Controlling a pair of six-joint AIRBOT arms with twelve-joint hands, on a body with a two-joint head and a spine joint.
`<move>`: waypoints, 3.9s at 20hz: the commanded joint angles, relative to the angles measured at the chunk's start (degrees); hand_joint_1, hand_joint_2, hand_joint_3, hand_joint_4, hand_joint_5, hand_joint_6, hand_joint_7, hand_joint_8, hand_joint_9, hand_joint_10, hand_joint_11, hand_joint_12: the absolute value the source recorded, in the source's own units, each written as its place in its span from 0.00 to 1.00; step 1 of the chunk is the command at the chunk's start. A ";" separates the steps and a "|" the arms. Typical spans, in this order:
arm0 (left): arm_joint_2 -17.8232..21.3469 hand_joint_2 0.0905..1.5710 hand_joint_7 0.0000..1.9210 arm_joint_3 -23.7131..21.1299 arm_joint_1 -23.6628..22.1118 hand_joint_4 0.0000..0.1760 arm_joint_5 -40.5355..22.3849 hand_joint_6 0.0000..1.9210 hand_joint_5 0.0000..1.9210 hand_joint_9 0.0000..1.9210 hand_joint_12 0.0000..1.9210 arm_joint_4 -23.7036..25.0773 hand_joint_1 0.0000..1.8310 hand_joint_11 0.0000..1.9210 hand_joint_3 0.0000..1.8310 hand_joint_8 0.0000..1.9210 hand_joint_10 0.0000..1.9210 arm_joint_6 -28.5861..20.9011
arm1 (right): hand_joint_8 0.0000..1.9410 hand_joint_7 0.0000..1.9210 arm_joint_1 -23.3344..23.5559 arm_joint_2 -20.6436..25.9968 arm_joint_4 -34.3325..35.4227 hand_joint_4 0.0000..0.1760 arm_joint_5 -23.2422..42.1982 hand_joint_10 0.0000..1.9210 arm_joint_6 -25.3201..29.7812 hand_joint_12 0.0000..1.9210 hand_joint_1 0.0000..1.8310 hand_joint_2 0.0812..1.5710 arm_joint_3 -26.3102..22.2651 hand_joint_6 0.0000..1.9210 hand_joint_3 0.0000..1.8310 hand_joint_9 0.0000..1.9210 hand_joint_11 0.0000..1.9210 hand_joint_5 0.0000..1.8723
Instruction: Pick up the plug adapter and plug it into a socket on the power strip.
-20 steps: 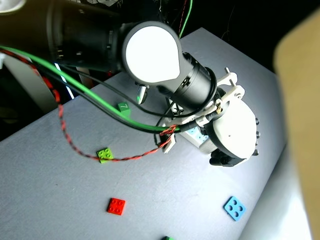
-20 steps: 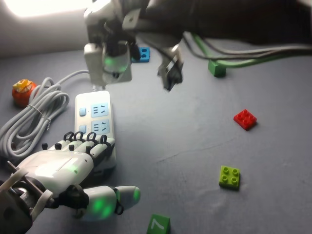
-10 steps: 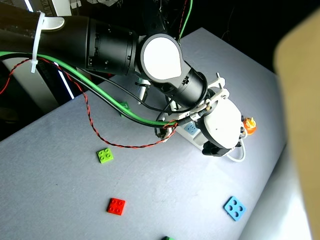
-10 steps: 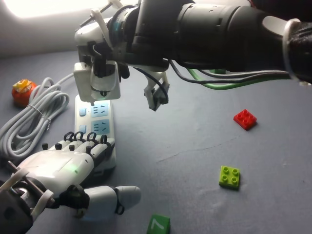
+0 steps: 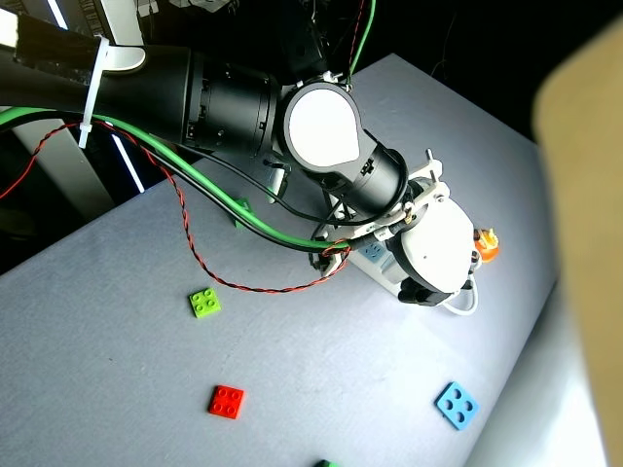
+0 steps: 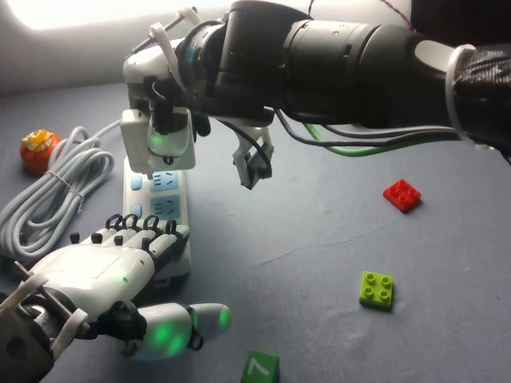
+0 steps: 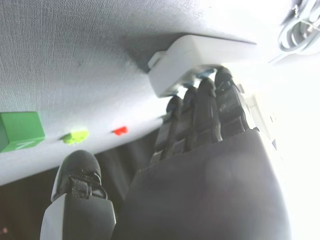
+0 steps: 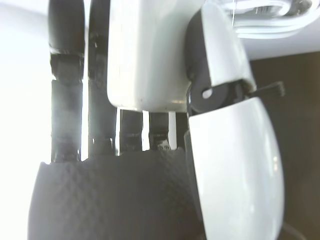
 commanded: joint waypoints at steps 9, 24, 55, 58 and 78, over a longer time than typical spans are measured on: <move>0.02 0.70 0.01 0.50 0.08 0.00 -0.93 0.01 0.03 0.01 0.00 0.82 0.00 0.00 0.00 0.00 0.00 0.17 | 0.45 0.55 -0.41 0.15 -1.53 0.03 5.19 0.00 -0.62 0.44 0.67 0.69 1.71 0.56 0.00 0.66 0.48 0.49; -0.14 0.70 0.01 0.82 -0.16 0.00 -0.93 0.00 0.02 0.00 0.00 0.83 0.00 0.00 0.00 0.00 0.00 0.07 | 0.46 0.54 -0.36 -0.39 -1.49 0.09 3.79 0.00 -3.35 0.45 0.67 0.70 1.14 0.56 0.00 0.66 0.47 0.50; -0.18 0.70 0.01 1.12 -0.31 0.00 -0.58 0.00 0.03 0.01 0.00 0.82 0.00 0.00 0.00 0.01 0.00 0.04 | 0.43 0.54 0.44 -2.65 -8.82 0.00 -3.21 0.50 0.90 0.48 0.75 0.67 -2.06 0.53 0.00 0.55 0.47 0.49; -0.18 0.69 0.02 1.17 -0.26 0.00 -0.40 0.00 0.04 0.01 0.00 0.82 0.00 0.00 0.00 0.00 0.00 0.03 | 0.44 0.53 -0.28 -2.64 -8.82 0.00 -3.20 0.52 1.46 0.48 0.75 0.68 -2.03 0.55 0.00 0.54 0.47 0.48; -0.15 0.70 0.02 0.95 -0.38 0.00 0.07 0.00 0.03 0.02 0.01 0.82 0.00 0.00 0.00 0.00 0.00 0.04 | 0.42 0.55 -3.08 -2.67 -8.80 0.00 -0.34 0.50 0.30 0.46 0.75 0.67 -1.80 0.53 0.00 0.55 0.49 0.49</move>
